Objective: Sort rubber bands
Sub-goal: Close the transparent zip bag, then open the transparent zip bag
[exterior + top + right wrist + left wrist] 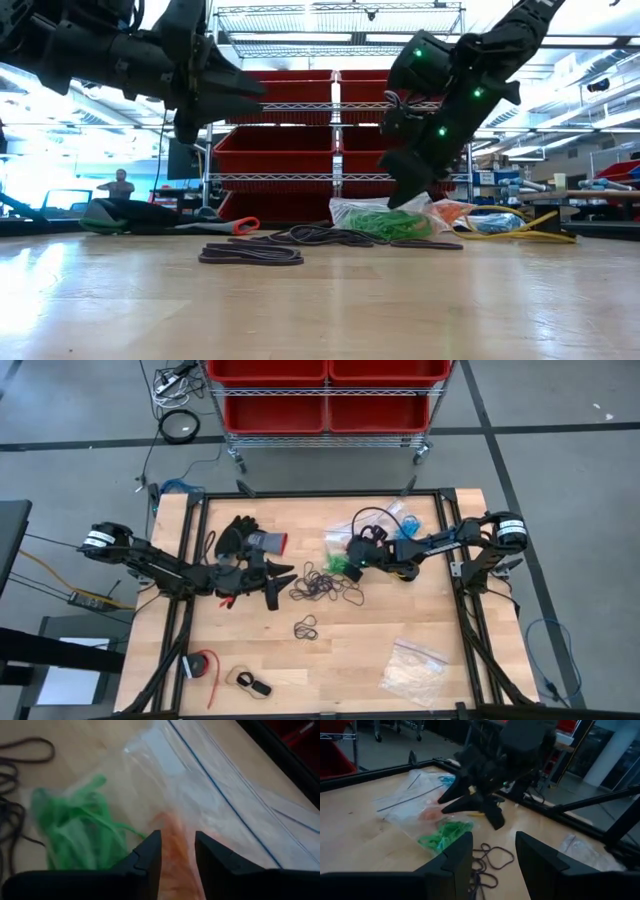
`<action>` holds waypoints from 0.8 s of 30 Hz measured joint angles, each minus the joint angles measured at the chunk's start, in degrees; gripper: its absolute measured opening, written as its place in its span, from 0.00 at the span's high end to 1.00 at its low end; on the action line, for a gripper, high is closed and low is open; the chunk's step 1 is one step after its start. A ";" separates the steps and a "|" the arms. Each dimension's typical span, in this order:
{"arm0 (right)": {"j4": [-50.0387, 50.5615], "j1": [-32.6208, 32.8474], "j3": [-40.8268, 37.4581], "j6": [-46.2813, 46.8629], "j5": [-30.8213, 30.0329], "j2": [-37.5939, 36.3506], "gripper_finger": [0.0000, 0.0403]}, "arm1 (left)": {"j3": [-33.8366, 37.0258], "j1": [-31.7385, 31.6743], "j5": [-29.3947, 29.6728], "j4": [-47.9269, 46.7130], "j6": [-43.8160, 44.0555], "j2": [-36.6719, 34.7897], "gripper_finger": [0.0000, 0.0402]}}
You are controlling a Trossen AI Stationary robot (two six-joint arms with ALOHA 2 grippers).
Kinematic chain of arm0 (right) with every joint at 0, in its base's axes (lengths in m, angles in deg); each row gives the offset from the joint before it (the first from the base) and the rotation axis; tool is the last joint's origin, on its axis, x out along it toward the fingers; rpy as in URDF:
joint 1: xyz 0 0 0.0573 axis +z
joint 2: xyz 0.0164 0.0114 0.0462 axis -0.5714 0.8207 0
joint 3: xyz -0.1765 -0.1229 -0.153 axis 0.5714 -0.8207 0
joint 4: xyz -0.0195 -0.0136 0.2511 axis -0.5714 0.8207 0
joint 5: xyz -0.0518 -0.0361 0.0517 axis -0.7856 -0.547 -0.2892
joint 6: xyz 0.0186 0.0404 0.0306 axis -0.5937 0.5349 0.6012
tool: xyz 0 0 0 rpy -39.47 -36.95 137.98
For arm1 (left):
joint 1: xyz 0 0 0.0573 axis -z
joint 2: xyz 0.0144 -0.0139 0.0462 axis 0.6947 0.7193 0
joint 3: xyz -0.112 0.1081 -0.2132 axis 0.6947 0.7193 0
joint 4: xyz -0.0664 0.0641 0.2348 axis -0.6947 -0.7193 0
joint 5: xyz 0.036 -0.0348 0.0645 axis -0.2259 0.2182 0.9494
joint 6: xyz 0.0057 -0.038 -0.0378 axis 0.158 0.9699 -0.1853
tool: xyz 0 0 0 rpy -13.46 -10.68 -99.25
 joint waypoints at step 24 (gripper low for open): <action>-7.23 -22.11 0.00 -2.31 29.04 -12.21 0.75 | -0.02 -13.29 -16.83 -3.41 8.64 5.39 0.61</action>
